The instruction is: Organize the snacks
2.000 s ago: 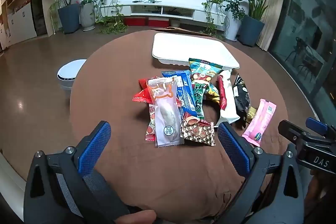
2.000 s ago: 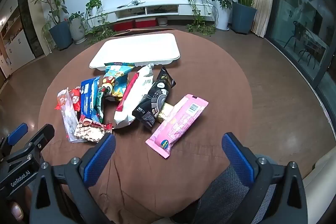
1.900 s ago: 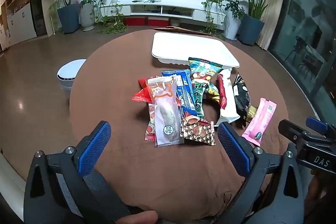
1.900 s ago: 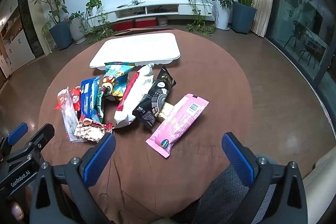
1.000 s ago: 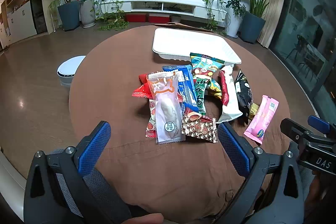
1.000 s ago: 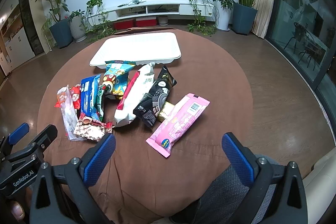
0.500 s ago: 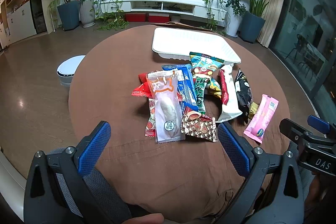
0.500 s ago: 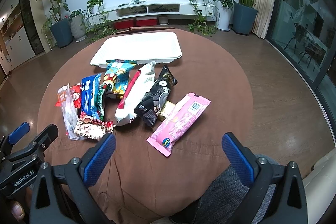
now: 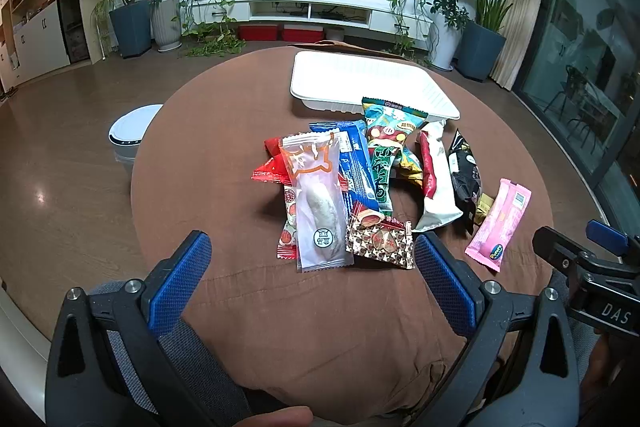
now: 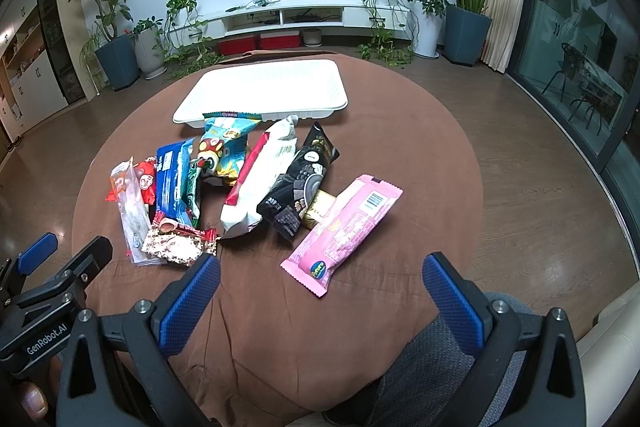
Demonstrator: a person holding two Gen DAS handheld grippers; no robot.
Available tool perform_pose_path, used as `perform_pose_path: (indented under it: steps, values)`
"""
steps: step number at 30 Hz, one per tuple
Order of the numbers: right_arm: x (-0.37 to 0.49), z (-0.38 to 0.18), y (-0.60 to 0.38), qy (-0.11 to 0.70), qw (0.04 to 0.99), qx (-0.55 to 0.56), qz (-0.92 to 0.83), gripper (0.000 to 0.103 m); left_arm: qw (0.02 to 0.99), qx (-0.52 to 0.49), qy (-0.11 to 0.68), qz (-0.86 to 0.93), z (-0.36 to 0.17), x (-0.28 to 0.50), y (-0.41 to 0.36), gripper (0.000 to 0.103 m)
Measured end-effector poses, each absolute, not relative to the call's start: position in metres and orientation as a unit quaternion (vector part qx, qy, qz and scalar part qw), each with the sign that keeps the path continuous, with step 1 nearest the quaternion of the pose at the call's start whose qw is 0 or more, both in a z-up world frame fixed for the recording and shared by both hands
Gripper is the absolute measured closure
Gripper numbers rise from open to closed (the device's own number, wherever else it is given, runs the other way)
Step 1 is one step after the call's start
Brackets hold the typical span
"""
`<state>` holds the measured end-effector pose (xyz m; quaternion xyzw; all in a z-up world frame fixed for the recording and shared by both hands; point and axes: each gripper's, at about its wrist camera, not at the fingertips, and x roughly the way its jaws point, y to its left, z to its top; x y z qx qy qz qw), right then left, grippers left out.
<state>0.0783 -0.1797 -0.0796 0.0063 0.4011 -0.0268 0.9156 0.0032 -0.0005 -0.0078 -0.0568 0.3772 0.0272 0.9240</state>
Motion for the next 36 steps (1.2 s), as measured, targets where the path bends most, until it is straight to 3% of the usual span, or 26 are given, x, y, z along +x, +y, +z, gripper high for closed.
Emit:
perform_pose_path:
  steps: [36]
  values:
    - [0.078,-0.087,-0.181,0.411,0.911,0.011,-0.024,0.000,0.920,-0.062,0.386,0.020,-0.018,0.007,0.001,0.000]
